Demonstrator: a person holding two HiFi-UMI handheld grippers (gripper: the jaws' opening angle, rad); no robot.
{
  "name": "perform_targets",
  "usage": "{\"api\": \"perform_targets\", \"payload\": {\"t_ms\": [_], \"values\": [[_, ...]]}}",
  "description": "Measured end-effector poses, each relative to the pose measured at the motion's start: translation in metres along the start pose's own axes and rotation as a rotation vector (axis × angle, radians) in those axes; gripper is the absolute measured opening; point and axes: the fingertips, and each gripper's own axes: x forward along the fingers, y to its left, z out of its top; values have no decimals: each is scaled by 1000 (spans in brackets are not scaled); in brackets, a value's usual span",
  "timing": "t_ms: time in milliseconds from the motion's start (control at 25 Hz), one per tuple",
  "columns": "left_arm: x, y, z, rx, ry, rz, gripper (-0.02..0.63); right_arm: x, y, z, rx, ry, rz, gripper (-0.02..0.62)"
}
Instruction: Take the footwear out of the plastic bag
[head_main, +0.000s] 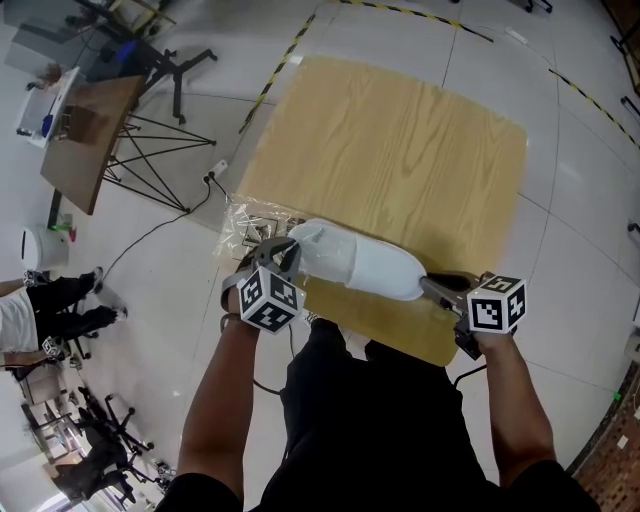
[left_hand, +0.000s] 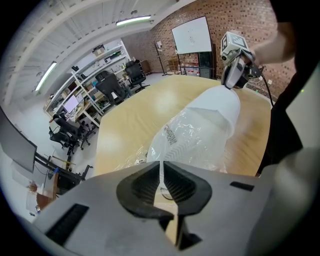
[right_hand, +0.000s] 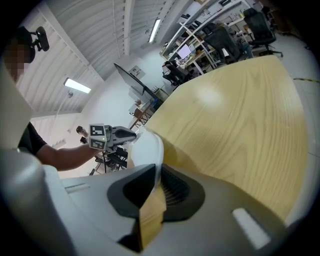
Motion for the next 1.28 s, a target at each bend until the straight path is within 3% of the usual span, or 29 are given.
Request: {"api": "perform_targets", "payload": {"t_ms": [160, 840, 1280], "values": [[-1, 16, -17, -33, 49, 42, 20, -2, -4, 0, -12, 19, -12, 40], [13, 70, -29, -97, 92, 134, 15, 0, -8, 3, -30, 24, -37, 41], [-7, 137, 13, -161, 41, 323, 11, 1, -11, 4, -39, 14, -59, 43]]}}
